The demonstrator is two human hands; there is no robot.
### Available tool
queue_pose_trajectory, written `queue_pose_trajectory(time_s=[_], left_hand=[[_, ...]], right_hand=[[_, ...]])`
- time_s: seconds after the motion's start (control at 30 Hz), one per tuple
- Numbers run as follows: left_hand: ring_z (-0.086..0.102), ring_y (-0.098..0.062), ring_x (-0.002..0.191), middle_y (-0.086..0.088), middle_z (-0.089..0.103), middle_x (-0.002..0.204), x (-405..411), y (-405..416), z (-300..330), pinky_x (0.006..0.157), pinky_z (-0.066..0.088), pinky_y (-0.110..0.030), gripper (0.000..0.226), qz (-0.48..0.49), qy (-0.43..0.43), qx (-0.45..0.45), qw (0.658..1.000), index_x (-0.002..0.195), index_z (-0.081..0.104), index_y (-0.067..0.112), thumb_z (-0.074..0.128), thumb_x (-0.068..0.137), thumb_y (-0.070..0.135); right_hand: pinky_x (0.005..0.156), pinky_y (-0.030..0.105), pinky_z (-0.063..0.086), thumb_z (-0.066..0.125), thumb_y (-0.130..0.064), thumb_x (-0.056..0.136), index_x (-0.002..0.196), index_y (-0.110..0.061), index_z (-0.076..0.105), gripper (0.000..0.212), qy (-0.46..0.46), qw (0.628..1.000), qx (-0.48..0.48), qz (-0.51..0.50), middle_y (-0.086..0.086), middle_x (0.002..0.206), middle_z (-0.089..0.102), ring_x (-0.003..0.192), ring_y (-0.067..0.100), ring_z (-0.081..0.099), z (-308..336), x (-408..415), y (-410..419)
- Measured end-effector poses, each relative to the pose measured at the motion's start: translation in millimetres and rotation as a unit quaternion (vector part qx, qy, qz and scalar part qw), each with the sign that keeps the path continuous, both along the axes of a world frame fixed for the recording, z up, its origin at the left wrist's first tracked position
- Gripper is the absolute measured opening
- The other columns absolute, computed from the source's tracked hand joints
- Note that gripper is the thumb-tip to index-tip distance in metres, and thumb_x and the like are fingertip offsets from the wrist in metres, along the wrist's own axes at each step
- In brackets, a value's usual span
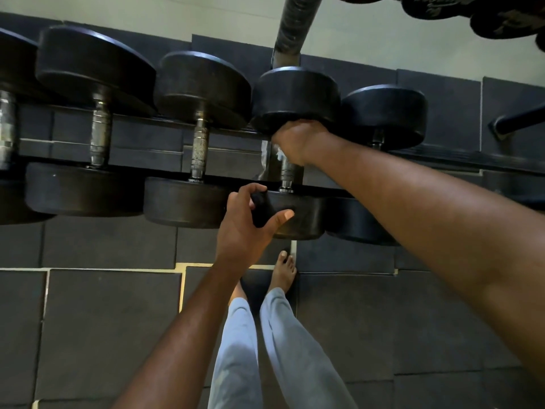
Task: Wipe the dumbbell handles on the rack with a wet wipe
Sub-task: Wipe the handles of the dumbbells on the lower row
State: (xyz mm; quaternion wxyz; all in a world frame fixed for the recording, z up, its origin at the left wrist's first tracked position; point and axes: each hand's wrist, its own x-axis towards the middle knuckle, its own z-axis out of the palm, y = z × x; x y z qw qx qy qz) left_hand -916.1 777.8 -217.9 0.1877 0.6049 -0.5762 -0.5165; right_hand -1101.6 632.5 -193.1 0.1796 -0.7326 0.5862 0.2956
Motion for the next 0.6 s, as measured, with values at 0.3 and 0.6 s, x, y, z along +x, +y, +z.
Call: queue_pose_trajectory(time_s=[0.3, 0.6], left_hand=[[0.054, 0.000, 0.107, 0.023, 0.043, 0.114, 2.0, 1.8, -0.8, 0.085, 0.058, -0.032, 0.066, -0.008, 0.006, -0.002, 1.000, 0.131, 0.048, 0.046, 0.087, 0.079, 0.060], [0.051, 0.013, 0.101, 0.023, 0.043, 0.110, 1.1, 2.2, -1.5, 0.073, 0.043, -0.013, 0.068, -0.004, -0.001, -0.016, 1.000, 0.134, 0.052, 0.040, 0.088, 0.079, 0.058]], right_hand=[[0.096, 0.040, 0.048, 0.060, -0.019, 0.106, 0.136, -0.015, 0.063, 0.031, -0.023, 0.993, 0.111, -0.018, 0.006, 0.132, 0.064, 0.104, 0.021, 0.054, 1.6, 7.3, -13.3], [0.085, 0.036, 0.050, 0.068, -0.028, 0.103, 0.132, -0.020, 0.069, 0.030, -0.048, 0.978, 0.198, -0.037, 0.002, 0.124, 0.067, 0.109, 0.023, 0.063, -11.8, 16.3, 11.7]])
